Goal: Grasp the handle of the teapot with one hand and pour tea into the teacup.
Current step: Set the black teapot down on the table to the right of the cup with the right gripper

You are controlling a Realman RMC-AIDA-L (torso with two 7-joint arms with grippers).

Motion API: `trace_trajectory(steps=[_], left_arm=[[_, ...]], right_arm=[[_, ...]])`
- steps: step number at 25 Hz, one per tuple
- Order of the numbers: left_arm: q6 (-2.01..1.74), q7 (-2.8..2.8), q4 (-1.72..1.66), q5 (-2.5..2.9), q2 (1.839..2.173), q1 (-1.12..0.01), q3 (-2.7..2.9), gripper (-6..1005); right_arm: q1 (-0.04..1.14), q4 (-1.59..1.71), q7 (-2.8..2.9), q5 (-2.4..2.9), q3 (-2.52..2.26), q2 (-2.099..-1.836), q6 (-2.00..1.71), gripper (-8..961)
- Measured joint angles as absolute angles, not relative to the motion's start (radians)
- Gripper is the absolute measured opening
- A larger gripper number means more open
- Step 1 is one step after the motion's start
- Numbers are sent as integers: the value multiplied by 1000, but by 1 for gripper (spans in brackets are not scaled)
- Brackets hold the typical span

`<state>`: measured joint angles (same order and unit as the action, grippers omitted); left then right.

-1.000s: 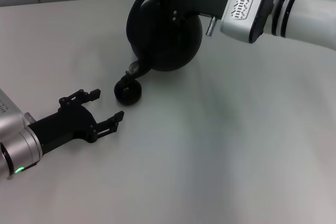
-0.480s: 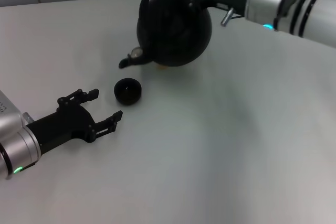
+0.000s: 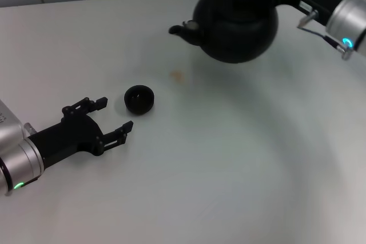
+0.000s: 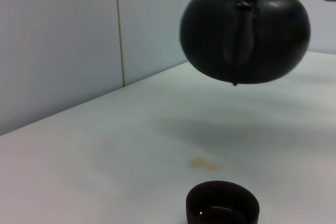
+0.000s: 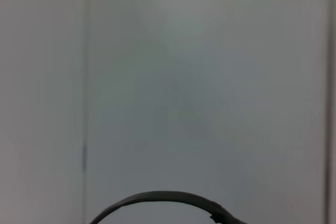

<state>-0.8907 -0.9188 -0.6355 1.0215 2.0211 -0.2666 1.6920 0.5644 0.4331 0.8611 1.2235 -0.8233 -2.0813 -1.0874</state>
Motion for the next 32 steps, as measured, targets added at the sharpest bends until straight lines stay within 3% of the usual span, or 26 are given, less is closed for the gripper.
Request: trace_trajectory(steps=[6,32], left_arm=[[-891,-920,-645,1022,2019,-267,1692,797],[-889,-919,-649,1023,2025,-267,1692,797]], right_arm=[[518,369,812,1128,-820,-2082,-1088,90],[525,219,642,1104,-727,-2083,-1023,91]])
